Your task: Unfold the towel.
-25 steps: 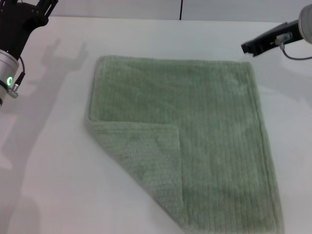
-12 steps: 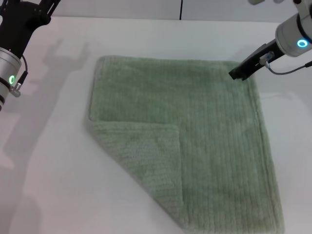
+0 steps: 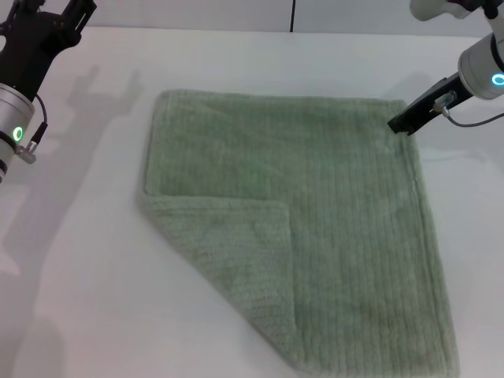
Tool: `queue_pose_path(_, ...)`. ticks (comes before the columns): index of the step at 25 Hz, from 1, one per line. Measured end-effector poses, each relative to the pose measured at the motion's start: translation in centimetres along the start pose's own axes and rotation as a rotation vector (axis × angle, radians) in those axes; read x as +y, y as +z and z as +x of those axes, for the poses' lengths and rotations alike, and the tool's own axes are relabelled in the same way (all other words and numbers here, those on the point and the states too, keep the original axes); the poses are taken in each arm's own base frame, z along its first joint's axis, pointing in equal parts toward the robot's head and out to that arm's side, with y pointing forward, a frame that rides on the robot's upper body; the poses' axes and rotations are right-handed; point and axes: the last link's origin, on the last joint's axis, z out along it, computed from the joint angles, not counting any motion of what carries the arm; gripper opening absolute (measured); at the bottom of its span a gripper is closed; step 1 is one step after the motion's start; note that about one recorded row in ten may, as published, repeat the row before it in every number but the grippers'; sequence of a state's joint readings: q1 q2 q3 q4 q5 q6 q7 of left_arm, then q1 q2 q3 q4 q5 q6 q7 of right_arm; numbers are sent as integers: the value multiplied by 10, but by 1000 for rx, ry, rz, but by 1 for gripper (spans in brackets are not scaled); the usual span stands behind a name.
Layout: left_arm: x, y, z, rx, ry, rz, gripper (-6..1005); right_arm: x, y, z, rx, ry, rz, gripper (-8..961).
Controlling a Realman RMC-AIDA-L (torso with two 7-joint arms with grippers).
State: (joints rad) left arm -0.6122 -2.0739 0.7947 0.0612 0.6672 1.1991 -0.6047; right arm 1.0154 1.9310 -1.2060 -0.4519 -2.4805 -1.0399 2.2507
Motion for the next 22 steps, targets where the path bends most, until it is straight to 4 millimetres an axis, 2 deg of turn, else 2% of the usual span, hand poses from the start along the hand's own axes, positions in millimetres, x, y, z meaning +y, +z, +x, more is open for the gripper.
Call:
queue_pose_path(8,0,-1,0,0,-24,-2,798,-3,5,3,1,-8,20,-1)
queue_pose_path(22,3,3,2,7,-18,-21,798,5,14,9,5,-18,2,-1)
